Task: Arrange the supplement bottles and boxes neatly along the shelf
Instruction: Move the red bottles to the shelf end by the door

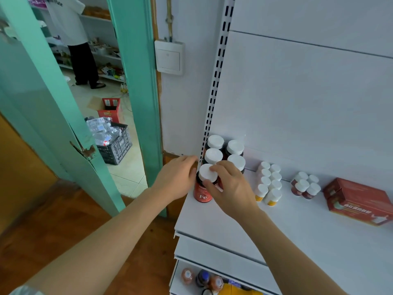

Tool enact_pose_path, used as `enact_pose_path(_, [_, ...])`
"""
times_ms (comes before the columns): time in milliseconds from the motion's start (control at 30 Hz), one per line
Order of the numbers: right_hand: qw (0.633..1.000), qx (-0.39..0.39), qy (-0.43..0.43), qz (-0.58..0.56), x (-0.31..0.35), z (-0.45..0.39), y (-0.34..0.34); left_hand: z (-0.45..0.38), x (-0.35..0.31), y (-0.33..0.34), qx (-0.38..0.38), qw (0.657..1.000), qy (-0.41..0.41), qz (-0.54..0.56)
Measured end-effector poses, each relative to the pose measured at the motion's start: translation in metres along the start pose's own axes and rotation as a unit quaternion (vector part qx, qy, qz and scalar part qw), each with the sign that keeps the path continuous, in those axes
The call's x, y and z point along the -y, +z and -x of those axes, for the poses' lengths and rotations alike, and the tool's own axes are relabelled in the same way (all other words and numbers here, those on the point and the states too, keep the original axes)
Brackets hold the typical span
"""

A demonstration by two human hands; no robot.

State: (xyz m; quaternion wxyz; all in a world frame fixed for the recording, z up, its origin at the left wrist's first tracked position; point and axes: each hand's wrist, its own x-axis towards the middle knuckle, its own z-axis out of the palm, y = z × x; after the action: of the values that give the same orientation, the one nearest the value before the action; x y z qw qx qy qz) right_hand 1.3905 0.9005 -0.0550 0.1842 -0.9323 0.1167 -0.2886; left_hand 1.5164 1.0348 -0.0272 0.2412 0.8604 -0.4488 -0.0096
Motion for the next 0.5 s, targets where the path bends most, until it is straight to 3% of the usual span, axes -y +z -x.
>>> enact_pose_path(133, [0.998, -0.048, 0.030, 0.011, -0.008, -0.008, -0.027, -0.022, -0.007, -0.011, -0.003, 1.000, -0.006, 0.026])
enact_pose_path(200, [0.997, -0.033, 0.049, 0.046, -0.018, -0.014, -0.042, -0.035, -0.010, -0.015, 0.010, 0.999, -0.006, 0.030])
enact_pose_path(367, [0.961, 0.178, 0.141, 0.158, -0.038, -0.032, -0.064, -0.071, -0.012, -0.014, 0.119, 0.993, 0.013, 0.013])
enact_pose_path(500, [0.938, 0.255, 0.170, 0.162, -0.044, -0.044, -0.061, -0.090, -0.012, -0.009, 0.197, 0.980, 0.013, -0.018])
